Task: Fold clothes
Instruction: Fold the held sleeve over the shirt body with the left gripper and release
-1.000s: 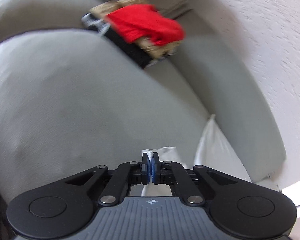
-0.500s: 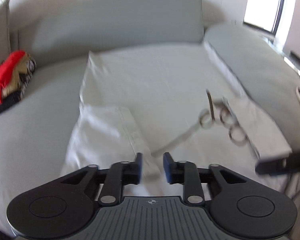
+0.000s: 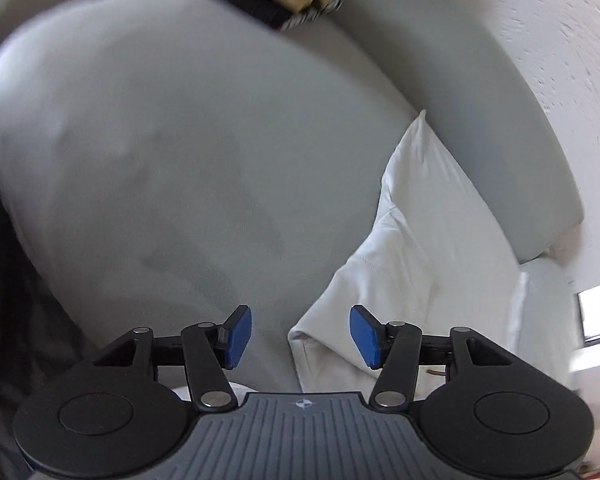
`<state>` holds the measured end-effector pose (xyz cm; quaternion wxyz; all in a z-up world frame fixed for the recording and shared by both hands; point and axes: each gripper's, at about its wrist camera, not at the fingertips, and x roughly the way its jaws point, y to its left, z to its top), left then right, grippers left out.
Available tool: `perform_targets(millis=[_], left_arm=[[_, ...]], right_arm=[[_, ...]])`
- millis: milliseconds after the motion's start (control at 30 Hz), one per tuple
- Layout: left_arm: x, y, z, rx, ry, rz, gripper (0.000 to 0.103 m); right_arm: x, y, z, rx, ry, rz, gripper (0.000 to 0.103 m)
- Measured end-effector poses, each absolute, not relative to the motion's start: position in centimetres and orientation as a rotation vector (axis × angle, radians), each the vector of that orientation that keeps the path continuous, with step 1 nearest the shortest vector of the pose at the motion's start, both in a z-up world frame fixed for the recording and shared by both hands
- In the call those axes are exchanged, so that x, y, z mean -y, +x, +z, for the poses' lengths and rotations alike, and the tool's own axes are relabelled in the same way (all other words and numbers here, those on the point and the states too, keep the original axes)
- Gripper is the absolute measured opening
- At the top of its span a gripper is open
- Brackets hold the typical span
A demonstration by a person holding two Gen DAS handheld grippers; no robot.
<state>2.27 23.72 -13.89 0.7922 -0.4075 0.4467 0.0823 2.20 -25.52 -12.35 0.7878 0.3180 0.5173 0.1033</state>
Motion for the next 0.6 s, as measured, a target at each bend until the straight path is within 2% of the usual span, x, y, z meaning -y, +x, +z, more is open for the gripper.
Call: perform_targets(millis=[167, 233, 333, 467, 533, 600], left_arm=[[-24.5, 3.6, -16.1, -0.985, -1.023, 0.11, 0.046], [-24.5, 4.3, -16.9, -1.001, -1.073, 0.084, 0.03], [-24.4, 5.0, -18.4, -1.018, -1.129, 0.078, 0.017], [-25.0, 4.1, -18.8, -0.99, -1.194, 0.114, 0.015], [-25.0, 3.4, -17.9, -0.966, -1.132, 0.149, 0.002], [-24.8, 2.8, -16.9, -0.949, -1.044, 0.182, 0.001]], right_arm=[[25.8, 1.8, -12.7, -1.127, 0.688, 0.211, 0.067], [25.7, 1.7, -12.7, -1.131, 0.687, 0.211, 0.067], [25.7, 1.6, -12.6, -1.13, 0.678, 0.215, 0.067], [25.6, 1.6, -12.7, -1.135, 0.668, 0.212, 0.067], [25.6, 1.7, -12.9, -1.142, 0.665, 0.206, 0.067], [25.5, 1.7, -13.1, -1.145, 0.657, 0.199, 0.067]])
